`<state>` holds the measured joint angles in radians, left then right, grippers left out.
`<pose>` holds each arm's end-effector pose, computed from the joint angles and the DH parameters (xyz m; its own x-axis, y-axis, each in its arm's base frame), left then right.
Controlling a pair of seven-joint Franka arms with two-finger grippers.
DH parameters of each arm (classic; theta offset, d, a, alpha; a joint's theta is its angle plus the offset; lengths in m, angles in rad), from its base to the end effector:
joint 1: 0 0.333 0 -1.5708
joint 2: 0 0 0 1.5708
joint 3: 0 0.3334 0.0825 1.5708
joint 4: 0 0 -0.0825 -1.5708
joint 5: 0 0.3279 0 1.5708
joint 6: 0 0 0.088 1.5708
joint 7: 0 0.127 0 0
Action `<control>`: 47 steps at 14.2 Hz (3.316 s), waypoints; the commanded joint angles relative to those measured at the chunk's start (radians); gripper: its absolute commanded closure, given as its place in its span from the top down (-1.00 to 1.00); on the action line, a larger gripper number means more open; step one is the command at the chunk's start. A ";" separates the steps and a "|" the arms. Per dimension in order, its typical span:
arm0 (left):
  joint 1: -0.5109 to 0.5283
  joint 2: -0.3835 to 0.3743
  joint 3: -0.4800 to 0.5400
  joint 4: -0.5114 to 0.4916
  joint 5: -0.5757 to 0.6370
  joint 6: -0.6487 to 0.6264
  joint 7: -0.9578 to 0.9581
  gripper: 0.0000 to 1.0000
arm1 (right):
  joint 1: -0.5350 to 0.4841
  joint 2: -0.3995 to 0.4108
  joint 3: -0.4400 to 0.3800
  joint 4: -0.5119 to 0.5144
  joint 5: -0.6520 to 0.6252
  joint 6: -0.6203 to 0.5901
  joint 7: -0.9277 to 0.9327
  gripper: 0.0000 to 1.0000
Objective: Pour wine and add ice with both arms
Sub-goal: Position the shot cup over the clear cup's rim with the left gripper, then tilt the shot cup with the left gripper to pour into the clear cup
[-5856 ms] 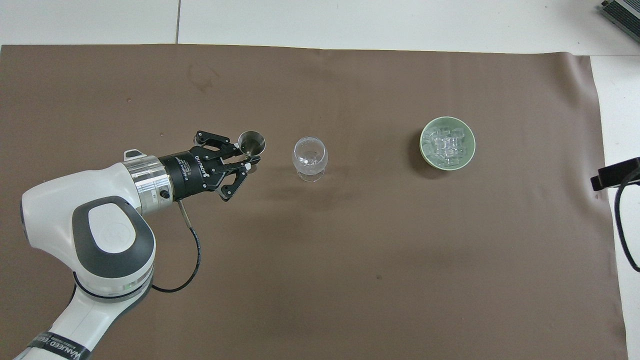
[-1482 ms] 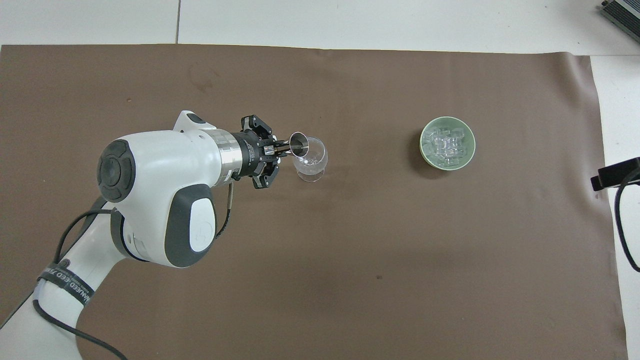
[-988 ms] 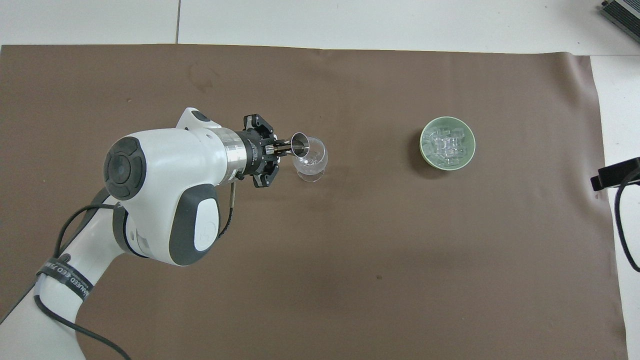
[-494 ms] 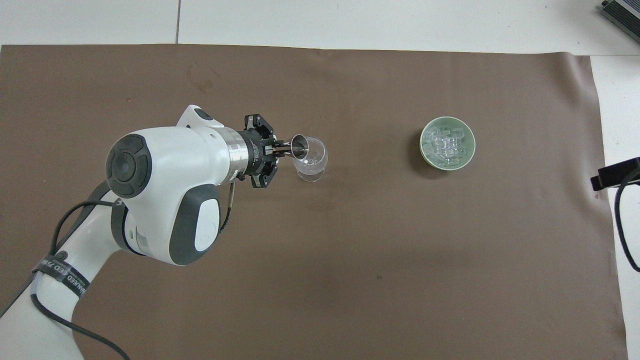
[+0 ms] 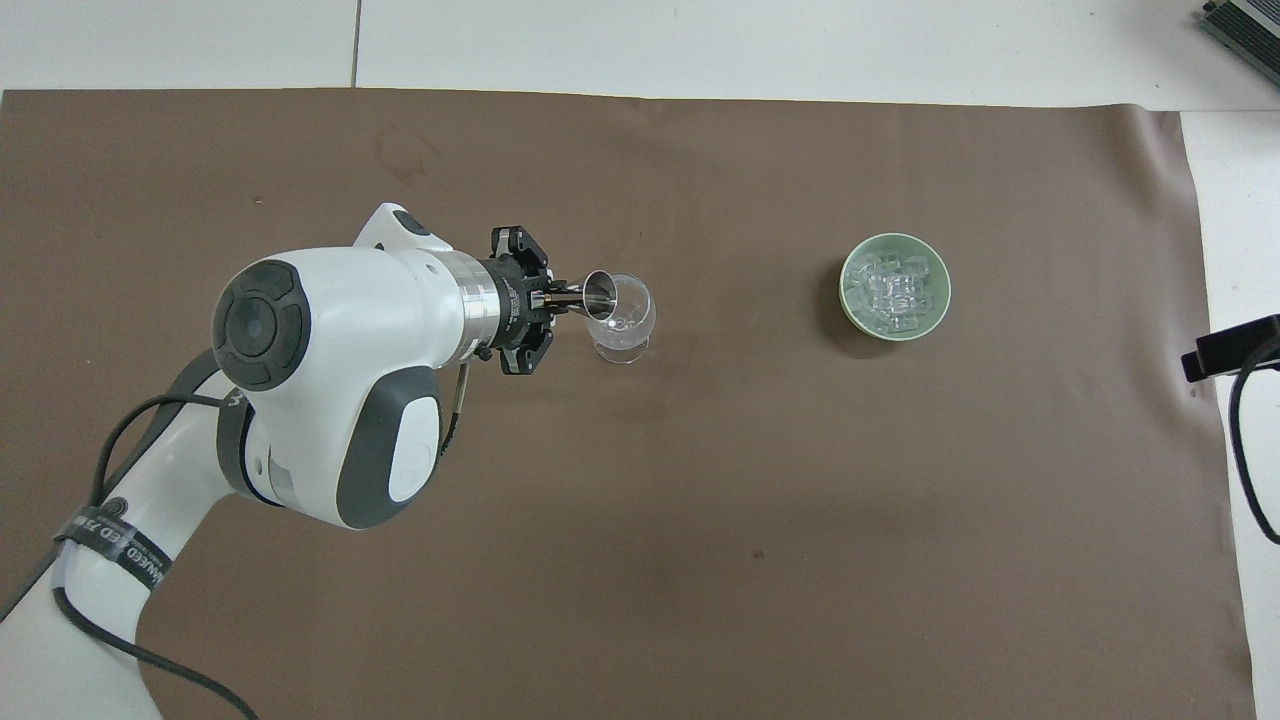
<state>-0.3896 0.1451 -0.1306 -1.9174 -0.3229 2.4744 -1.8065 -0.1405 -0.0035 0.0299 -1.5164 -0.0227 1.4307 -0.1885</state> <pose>0.5118 -0.2923 0.4889 0.1169 0.9201 -0.3738 0.9596 -0.0076 0.2814 0.4779 -0.0562 0.6343 0.9936 0.0750 -0.0849 0.0759 -0.9971 0.0070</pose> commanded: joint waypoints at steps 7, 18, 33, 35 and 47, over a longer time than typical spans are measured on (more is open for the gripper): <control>-0.025 0.014 0.016 0.041 0.102 -0.043 -0.028 -1.00 | -0.002 -0.015 0.001 -0.018 0.014 0.005 -0.003 1.00; -0.031 0.037 0.016 0.083 0.165 -0.071 -0.028 -1.00 | -0.002 -0.015 0.001 -0.018 0.014 0.005 -0.003 1.00; -0.037 0.067 0.016 0.135 0.275 -0.104 -0.027 -1.00 | -0.002 -0.015 0.001 -0.018 0.014 0.004 -0.003 1.00; -0.037 0.067 0.016 0.135 0.280 -0.104 -0.027 -1.00 | -0.002 -0.015 0.001 -0.018 0.014 0.005 -0.003 1.00; -0.037 0.067 0.016 0.143 0.308 -0.118 -0.027 -1.00 | -0.002 -0.015 0.001 -0.018 0.014 0.005 -0.003 1.00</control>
<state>-0.4097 0.1968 -0.1291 -1.8112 -0.0446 2.3871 -1.8084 -0.1405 -0.0035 0.0299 -1.5164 -0.0227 1.4307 -0.1885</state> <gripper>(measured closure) 0.780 0.000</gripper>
